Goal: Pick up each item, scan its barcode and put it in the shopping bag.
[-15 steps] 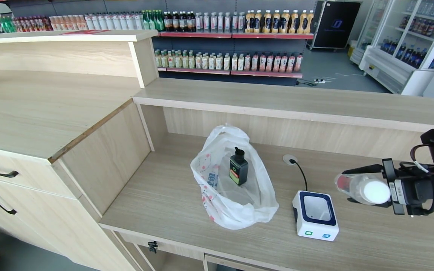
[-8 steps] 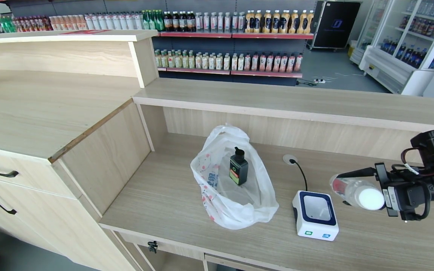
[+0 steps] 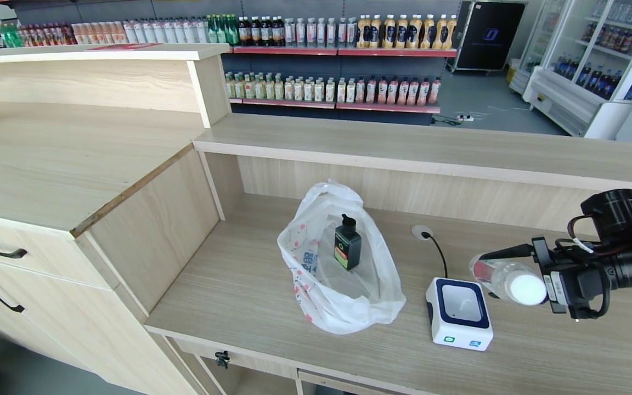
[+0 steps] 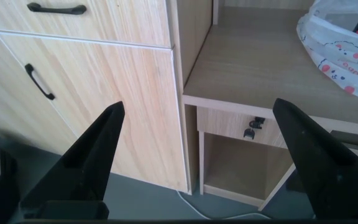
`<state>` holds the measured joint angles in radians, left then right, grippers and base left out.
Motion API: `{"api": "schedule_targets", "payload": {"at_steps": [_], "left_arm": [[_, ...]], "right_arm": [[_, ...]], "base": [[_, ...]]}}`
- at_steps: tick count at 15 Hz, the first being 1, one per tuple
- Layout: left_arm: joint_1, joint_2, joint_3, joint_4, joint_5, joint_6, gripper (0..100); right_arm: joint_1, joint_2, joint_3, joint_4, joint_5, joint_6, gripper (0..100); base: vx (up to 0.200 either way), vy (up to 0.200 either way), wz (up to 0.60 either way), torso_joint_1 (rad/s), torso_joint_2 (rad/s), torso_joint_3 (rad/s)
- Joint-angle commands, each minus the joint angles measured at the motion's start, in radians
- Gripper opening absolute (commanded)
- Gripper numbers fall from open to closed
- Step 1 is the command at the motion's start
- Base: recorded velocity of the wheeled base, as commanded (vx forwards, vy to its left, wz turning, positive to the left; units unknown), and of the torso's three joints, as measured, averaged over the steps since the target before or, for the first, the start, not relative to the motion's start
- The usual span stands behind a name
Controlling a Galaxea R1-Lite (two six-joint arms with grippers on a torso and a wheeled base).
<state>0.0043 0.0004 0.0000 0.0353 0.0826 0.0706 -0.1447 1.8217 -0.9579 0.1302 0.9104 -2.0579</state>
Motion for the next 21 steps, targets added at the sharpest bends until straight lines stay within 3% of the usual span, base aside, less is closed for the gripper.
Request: {"api": "schedule_targets", "payload": {"at_steps": [1,7,18,21], "left_arm": [[0.0,0.0,0.0,0.0,0.0,0.0,100],[0.0,0.0,0.0,0.0,0.0,0.0,100],[0.0,0.0,0.0,0.0,0.0,0.0,100],[0.0,0.0,0.0,0.0,0.0,0.0,100]], "right_arm": [[0.011,0.03,-0.025,0.002,0.001,0.001,0],[0.074,0.084,-0.076,0.002,0.001,0.007,0],[0.08,0.151,-0.144,0.002,-0.001,0.016,0],[0.094,0.113,-0.154,0.003,-0.002,0.09,0]], "base": [[0.0,0.0,0.0,0.0,0.0,0.0],[0.0,0.0,0.0,0.0,0.0,0.0],[0.0,0.0,0.0,0.0,0.0,0.0],[0.0,0.0,0.0,0.0,0.0,0.0]]}}
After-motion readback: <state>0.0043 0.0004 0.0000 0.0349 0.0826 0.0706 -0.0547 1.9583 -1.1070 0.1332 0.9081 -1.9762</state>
